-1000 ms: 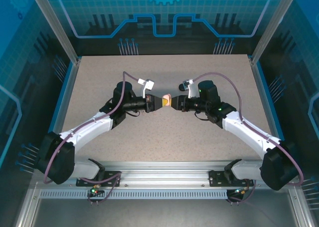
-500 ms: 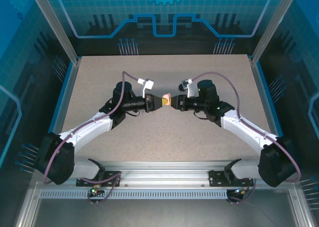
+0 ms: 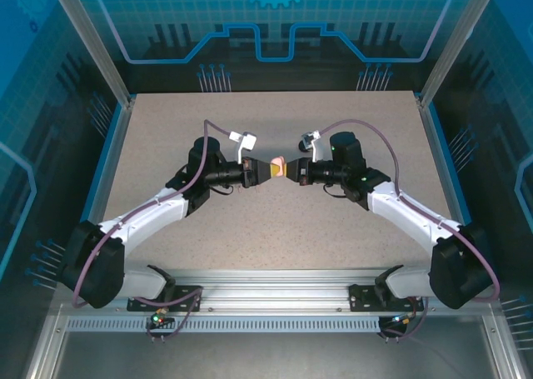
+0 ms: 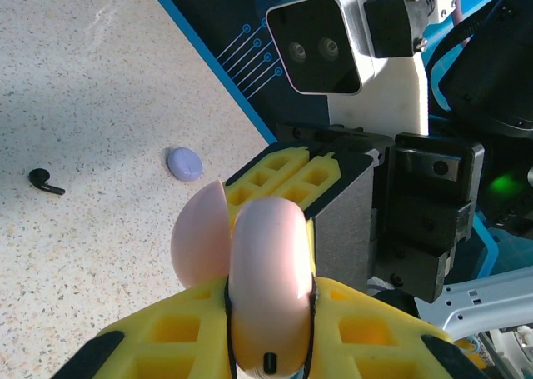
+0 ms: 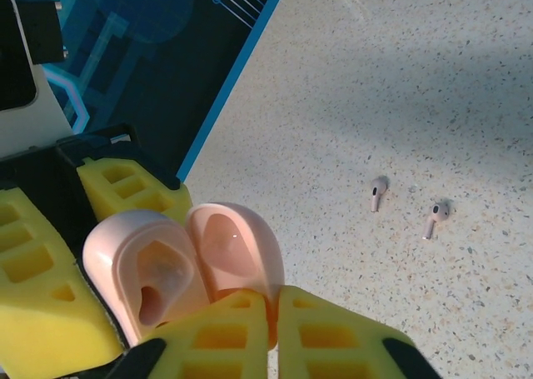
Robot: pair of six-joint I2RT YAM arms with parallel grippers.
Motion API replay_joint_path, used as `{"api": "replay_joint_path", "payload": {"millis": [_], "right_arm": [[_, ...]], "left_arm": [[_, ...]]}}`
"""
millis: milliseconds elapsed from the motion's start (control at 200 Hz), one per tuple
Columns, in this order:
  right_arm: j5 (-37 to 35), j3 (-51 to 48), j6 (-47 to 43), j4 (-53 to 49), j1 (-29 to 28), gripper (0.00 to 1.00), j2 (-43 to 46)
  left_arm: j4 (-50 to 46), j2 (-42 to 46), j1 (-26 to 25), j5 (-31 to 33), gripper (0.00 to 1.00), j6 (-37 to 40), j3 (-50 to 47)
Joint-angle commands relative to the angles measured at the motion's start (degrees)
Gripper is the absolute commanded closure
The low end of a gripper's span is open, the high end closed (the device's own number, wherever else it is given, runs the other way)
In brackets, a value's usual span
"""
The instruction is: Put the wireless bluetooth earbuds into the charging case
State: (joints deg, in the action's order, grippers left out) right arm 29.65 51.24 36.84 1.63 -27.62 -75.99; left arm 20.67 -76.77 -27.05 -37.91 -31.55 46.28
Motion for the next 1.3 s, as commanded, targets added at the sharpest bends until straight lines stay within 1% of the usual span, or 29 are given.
{"api": "replay_joint_path", "payload": {"millis": [0, 110, 175, 190, 215, 285, 315, 345, 385, 415, 520, 580, 690, 840, 966, 1081, 1186, 1296], "right_arm": [[1.1, 2.2, -1.1, 0.3, 0.7, 0.94, -0.4], [0.0, 2.4, -1.4, -0.9, 1.0, 1.0, -0.2], [-0.8, 2.7, -1.7, -1.9, 1.2, 1.0, 0.0], [-1.1, 2.7, -1.8, -2.0, 1.3, 1.0, 0.0], [-1.5, 2.8, -1.9, -2.5, 1.5, 1.0, 0.0], [-2.4, 3.6, -2.8, -4.1, 2.0, 1.0, -0.1], [-3.2, 4.2, -3.5, -5.4, 2.1, 1.0, -0.2], [-4.3, 5.1, -4.6, -7.2, 2.3, 1.0, -0.3], [-6.0, 6.3, -6.5, -9.8, 2.4, 1.0, -0.6], [-7.5, 7.3, -8.0, -11.7, 2.4, 1.0, -0.9], [-12.1, 10.7, -14.1, -17.6, 2.6, 1.0, -2.4], [-14.8, 12.6, -18.4, -20.7, 2.7, 1.0, -3.3], [-18.1, 15.3, -26.9, -24.4, 2.7, 1.0, -4.8], [-18.9, 17.6, -36.5, -26.4, 2.5, 1.0, -6.5], [-17.5, 20.6, -39.7, -28.6, 2.5, 1.0, -8.3], [-15.1, 23.7, -42.1, -31.8, 1.9, 1.0, -10.1], [-13.7, 25.8, -43.5, -34.1, 1.1, 1.0, -11.6], [-13.4, 27.0, -44.3, -35.4, -0.1, 1.0, -12.6]], "left_arm": [[3.1, 1.1, -0.3, -1.5, 1.0, -0.6, -0.7], [2.9, 1.1, -0.2, -0.9, 1.0, -0.7, -0.8], [2.1, 1.1, -0.2, 0.2, 1.0, -0.3, -0.7], [1.9, 1.1, -0.2, 0.4, 0.98, -0.2, -0.7], [1.5, 1.1, -0.2, 0.7, 0.92, 0.0, -0.6], [-0.1, 1.3, -0.2, 2.2, 0.53, 0.6, -0.2], [-0.8, 1.6, -0.1, 2.8, 0.4, 1.2, -0.1], [-2.0, 1.8, -0.1, 3.7, 0.31, 1.8, 0.2], [-4.1, 2.3, 0.1, 4.7, 0.22, 3.0, 0.8], [-5.7, 2.6, 0.5, 5.1, 0.18, 3.9, 1.5], [-11.1, 2.7, 2.8, 3.8, 0.07, 6.9, 4.2], [-15.1, 2.1, 4.6, 2.1, 0.04, 9.0, 6.5], [-23.8, -0.2, 7.1, -2.6, 0.02, 14.4, 11.9], [-38.7, -6.4, 8.2, -9.4, 0.01, 24.1, 20.8], [-49.7, -12.4, 8.1, -11.6, 0.01, 31.7, 27.2], [-55.2, -16.3, 8.1, -12.9, 0.02, 35.8, 30.9], [-57.9, -19.2, 8.1, -15.0, 0.06, 37.7, 33.8], [-60.6, -22.0, 8.1, -16.6, 0.12, 39.3, 37.1]]}}
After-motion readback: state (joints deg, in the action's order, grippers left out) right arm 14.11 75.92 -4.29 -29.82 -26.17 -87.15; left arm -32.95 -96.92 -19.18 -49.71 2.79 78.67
